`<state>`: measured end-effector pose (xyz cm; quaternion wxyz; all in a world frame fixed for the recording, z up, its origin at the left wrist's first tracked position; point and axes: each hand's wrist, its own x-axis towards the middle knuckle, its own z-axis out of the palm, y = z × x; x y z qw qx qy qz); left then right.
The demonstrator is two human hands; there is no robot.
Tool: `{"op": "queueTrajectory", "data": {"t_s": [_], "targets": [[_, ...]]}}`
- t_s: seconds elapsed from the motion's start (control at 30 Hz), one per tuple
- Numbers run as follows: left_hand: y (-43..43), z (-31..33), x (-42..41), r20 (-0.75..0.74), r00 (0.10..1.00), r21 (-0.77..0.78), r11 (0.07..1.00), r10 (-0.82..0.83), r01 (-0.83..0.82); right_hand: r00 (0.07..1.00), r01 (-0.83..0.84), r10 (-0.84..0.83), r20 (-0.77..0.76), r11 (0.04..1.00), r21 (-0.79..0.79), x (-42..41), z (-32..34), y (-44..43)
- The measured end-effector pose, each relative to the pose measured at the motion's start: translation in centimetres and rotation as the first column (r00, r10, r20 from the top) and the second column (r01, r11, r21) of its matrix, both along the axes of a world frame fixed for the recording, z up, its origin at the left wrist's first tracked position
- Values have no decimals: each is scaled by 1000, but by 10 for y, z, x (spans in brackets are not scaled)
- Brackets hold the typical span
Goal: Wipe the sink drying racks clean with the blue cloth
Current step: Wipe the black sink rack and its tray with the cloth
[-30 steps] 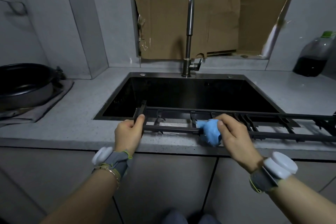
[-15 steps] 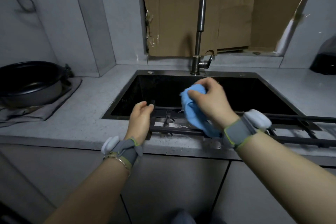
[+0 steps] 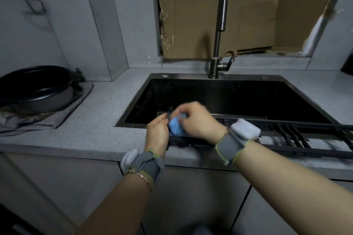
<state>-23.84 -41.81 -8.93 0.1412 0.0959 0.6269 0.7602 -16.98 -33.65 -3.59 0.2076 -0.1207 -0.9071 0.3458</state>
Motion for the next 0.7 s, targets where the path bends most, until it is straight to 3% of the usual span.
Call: {"op": "queueTrajectory", "data": {"t_s": [0.07,0.1,0.13,0.23,0.3,0.43,0.53,0.6,0.67,0.7], "targets": [[1,1,4,-26,1000,19,1000,-11,11,949,121,-192,-250,954,-276,-12,6,8],[-1,3,6,-46,999,11,1000,-1,2,933,108,-209,-293,940,-325,-17,9,7],[-3,4,8,-52,998,-3,1000,23,-23,953,74,-151,-262,957,-282,-20,9,1],[-8,4,10,57,998,59,997,40,-44,991,-126,123,54,990,63,-27,-11,-22],[-12,2,7,32,999,26,999,42,-43,986,-123,105,129,982,141,-28,-22,-26],[-9,3,8,-24,998,-38,997,66,-67,982,32,-48,185,995,90,-36,-27,-19],[-9,4,13,-165,985,-103,992,53,-71,988,86,-88,129,996,16,-34,-21,-21],[-11,5,16,-257,964,-170,979,64,-111,988,153,-154,0,986,-62,-29,-15,-14],[-13,4,17,-296,953,-232,962,70,-142,940,270,-319,-123,913,-307,-24,-6,5],[-14,3,18,-300,951,-242,958,78,-155,890,315,-426,-162,832,-457,-22,0,16]]}}
